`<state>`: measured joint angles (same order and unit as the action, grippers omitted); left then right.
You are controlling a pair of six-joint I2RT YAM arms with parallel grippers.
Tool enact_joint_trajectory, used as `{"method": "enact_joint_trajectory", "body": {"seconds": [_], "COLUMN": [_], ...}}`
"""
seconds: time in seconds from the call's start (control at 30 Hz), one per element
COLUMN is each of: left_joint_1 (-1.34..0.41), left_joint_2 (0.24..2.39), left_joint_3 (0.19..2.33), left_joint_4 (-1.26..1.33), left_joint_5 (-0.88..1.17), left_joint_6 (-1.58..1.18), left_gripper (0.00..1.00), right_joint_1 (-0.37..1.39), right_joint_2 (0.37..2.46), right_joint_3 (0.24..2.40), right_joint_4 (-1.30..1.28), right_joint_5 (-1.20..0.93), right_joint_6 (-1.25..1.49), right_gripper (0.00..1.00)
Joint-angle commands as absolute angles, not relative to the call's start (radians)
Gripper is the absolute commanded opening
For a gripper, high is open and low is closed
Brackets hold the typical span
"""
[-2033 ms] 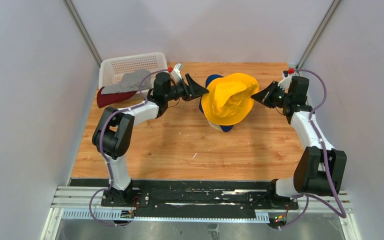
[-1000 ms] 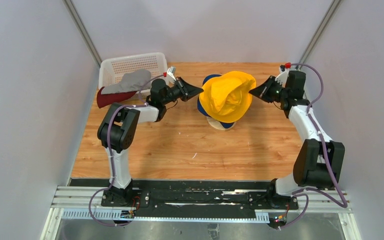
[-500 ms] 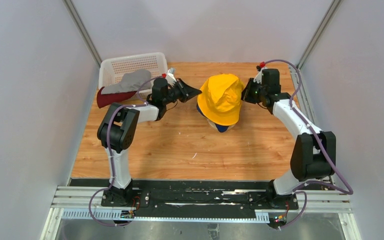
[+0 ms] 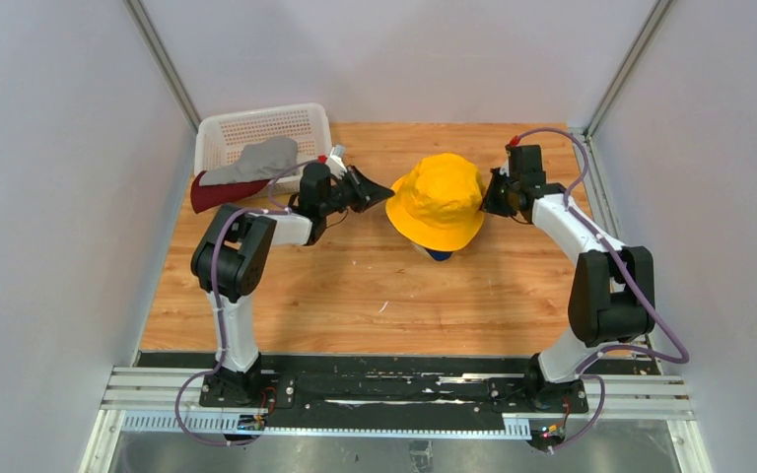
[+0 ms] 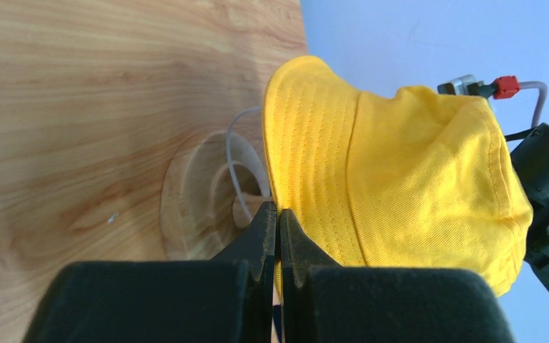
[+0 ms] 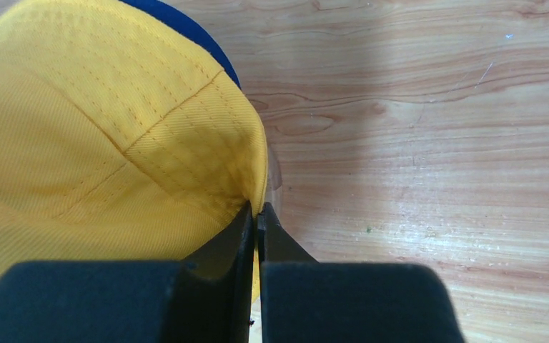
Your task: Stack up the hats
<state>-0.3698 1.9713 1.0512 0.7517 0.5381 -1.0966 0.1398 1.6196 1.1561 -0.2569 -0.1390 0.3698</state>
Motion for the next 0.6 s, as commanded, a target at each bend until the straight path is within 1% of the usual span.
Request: {"method": "enact_joint_trajectory", "body": {"seconds": [0.0,0.23,0.43,0.47,0.5,0.53,0.57], "left_joint_1": [-0.365,-0.363,-0.363,-0.363,-0.363,-0.363,-0.362], "left_joint_2": [1.928,1.889,1.906,1.912,1.913,1.911,1.903], "left_joint_3": [0.972,0.857,0.846,0.853,0.859,0.867,0.876], "left_joint_4": [0.754,0.855,0.903,0.906,0.903,0.886,0.860], "left_joint_5": [0.488,0.467,0.479,0.488,0.492,0.492,0.487], "left_joint_6": [-1.039,-1.061,-1.081,-1.083,-1.086,-1.082,-1.072], "left_gripper": [0.00,0.00,0.01,0.06,0.14,0.23,0.31], "right_joint_1": [0.145,0.146,0.147,0.147,0.146,0.147,0.145], "right_joint_2": [1.627,1.588,1.566,1.559,1.552,1.544,1.534], "right_joint_3": [1.128,1.104,1.097,1.097,1.098,1.099,1.102], "right_joint_4": [-0.276,-0.250,-0.245,-0.245,-0.249,-0.255,-0.265], "right_joint_5": [-0.076,-0.099,-0.100,-0.097,-0.092,-0.082,-0.070], "right_joint_6": [0.351,0.349,0.349,0.349,0.349,0.349,0.347], "right_gripper": [0.00,0.01,0.01,0.01,0.04,0.13,0.26]}}
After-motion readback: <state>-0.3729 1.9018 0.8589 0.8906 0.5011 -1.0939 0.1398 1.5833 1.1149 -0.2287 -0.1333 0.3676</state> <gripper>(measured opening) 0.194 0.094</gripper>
